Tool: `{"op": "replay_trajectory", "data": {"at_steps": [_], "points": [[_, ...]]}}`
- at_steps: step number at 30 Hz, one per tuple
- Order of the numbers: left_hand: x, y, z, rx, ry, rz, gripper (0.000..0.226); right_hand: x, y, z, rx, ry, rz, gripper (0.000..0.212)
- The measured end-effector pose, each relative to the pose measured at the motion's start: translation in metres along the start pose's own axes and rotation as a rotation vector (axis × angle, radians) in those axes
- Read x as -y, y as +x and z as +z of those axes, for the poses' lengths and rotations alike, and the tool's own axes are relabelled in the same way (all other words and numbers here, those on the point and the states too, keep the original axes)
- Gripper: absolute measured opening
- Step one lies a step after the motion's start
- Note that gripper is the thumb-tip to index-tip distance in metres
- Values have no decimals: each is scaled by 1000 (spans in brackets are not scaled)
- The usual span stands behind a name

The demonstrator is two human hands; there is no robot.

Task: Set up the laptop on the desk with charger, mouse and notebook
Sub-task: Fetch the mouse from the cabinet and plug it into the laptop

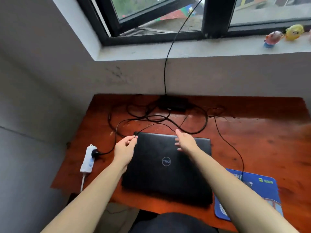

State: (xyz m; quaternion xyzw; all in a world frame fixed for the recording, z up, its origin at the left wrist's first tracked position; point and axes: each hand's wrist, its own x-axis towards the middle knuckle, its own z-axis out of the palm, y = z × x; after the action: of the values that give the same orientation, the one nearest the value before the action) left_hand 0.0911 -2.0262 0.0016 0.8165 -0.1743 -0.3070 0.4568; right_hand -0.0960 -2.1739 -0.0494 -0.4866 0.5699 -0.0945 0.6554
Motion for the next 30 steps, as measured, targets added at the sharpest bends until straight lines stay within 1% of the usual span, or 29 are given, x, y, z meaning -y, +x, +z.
{"op": "replay_trajectory", "data": {"at_steps": [1,2,3,4,6,7,8,10,11,12,14,17,20,22,25,27,30], "points": [[3,0,-9,3,17,14,10,8,0,16,81,146,88,45],[7,0,-18,12,43,29,13,15,-1,31,139,251,134,51],[10,2,-28,25,77,45,15,22,-3,47,167,326,137,57],[14,5,-35,45,121,62,15,27,-2,59,164,376,109,63],[26,16,-56,91,201,85,12,42,1,84,127,399,-9,75],[32,19,-61,113,236,90,11,48,3,89,115,392,-48,73],[36,23,-68,131,259,84,12,56,5,94,109,402,-68,63],[48,35,-87,175,289,74,13,72,5,107,63,475,-59,26],[54,41,-95,197,295,76,14,79,4,111,23,522,-51,14],[61,49,-106,220,295,83,13,86,4,120,-23,555,-53,13],[74,63,-121,260,290,90,11,97,4,132,-88,583,-72,21],[90,79,-138,328,256,65,12,104,6,154,-146,531,-93,27],[108,91,-146,368,172,-24,12,106,8,177,-183,469,-91,25],[119,95,-150,359,86,-112,18,105,11,190,-219,450,-77,22],[138,98,-150,355,32,-212,14,103,20,198,-272,447,-51,17],[148,96,-149,323,-29,-305,10,100,29,199,-311,440,-37,16],[157,92,-145,217,-170,-487,8,94,47,199,-344,392,-67,17]]}}
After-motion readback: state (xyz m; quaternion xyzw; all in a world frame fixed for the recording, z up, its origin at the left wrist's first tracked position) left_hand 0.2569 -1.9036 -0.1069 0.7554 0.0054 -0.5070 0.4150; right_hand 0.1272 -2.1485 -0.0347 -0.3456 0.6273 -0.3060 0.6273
